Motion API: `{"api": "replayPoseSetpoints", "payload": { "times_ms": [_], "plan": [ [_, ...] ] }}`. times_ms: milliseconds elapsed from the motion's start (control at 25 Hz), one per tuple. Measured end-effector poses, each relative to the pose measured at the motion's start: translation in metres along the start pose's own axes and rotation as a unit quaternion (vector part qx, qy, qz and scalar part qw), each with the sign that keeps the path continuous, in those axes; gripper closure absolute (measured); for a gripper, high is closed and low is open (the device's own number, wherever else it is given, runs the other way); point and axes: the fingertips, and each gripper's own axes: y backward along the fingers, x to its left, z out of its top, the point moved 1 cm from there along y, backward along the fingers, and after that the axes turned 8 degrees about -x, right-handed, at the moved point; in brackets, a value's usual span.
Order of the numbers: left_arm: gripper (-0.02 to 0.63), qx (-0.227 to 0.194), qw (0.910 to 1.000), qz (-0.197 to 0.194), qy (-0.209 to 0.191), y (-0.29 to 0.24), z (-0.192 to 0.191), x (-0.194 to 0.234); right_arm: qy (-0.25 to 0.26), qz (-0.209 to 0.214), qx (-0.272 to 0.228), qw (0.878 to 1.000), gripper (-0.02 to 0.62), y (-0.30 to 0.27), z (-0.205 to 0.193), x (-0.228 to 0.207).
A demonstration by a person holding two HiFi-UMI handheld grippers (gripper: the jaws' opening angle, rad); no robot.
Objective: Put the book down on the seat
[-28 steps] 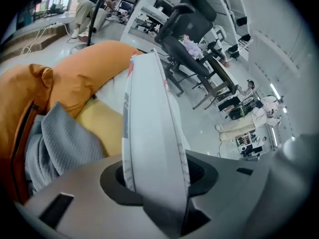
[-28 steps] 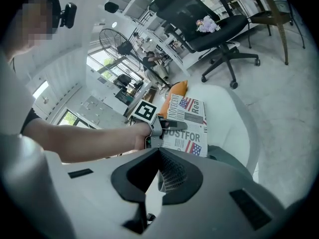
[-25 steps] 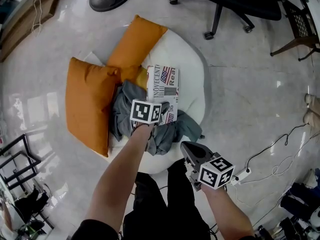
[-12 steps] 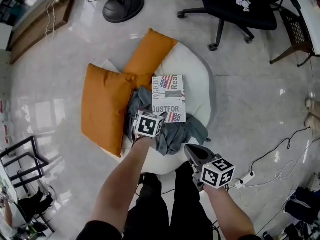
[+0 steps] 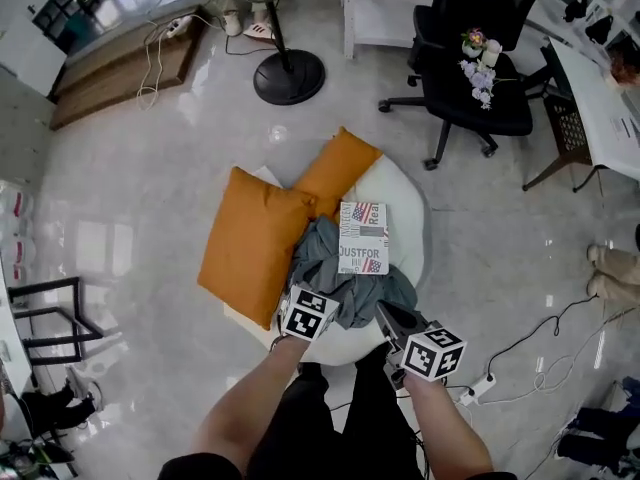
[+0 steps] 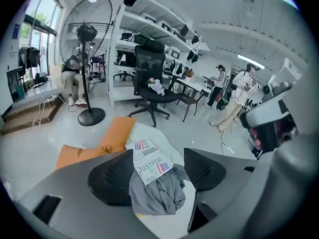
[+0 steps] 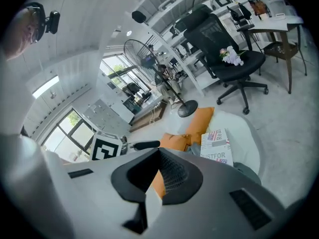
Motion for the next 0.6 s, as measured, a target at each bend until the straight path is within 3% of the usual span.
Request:
{"api": "replayPoseSetpoints", "payload": {
  "times_ms": [160,240,440,600],
  "plan": [
    [0.303,-0.063,0.9967,-0.020,0.046,0.072,0.044,-0.012,0.018,0.001,-0.014,1.000,0.581,0.017,0.016,0.055],
    [0.427,-0.084,0.9954,-0.028,0.035,0.106,0.067,-0.017,0.026,0.000,-0.021,0.999,0.581,0.027,0.023,0.081],
    [0.505,-0.121,0.9921,-0.032,0.005,0.173,0.110,-0.012,0.046,-0.003,-0.038,0.998,0.582,0.053,0.033,0.132],
    [0.514,-0.135,0.9904,-0.027,0.005,0.220,0.114,-0.005,0.059,-0.014,-0.042,0.997,0.581,0.076,0.021,0.161]
  ]
}}
